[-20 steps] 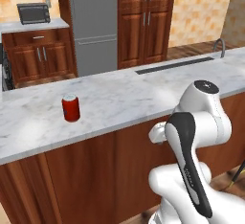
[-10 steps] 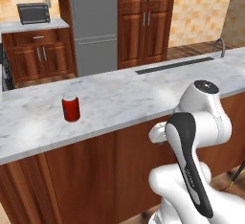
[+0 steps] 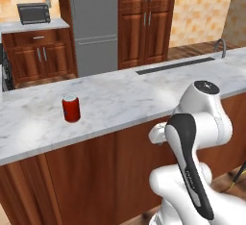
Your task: Four empty soda cans are scattered around the kitchen. Gather all the cans and cluster them next to the stove for recycling.
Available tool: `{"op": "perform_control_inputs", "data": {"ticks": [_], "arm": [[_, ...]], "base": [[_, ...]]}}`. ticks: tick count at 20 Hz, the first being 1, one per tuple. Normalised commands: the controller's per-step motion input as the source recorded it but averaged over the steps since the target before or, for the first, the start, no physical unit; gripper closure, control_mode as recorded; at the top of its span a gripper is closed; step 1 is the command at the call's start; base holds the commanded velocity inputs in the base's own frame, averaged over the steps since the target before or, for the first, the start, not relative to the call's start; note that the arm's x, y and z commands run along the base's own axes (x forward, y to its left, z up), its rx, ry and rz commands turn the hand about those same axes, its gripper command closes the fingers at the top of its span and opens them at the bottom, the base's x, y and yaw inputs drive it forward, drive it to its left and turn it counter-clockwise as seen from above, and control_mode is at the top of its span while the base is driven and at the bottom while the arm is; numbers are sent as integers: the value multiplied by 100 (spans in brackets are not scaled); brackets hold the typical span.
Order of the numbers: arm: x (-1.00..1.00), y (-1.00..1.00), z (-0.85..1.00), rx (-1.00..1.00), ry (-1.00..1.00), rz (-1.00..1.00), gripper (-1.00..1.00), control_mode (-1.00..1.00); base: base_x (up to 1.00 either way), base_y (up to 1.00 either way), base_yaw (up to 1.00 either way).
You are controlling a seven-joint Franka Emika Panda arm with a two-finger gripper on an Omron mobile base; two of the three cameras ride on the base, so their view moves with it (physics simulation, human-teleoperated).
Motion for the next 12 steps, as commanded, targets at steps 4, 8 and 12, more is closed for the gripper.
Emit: {"op": "perform_control_inputs", "data": {"ticks": [4,8,12], "arm": [[-36,96,93,-40,-43,6,-100,-100],[-77,39,100,-34,-47,8,-100,-100],[-41,-26,61,-9,-23,6,-100,-100]], "base": [[0,0,0],[0,0,0],[0,0,0]]}}
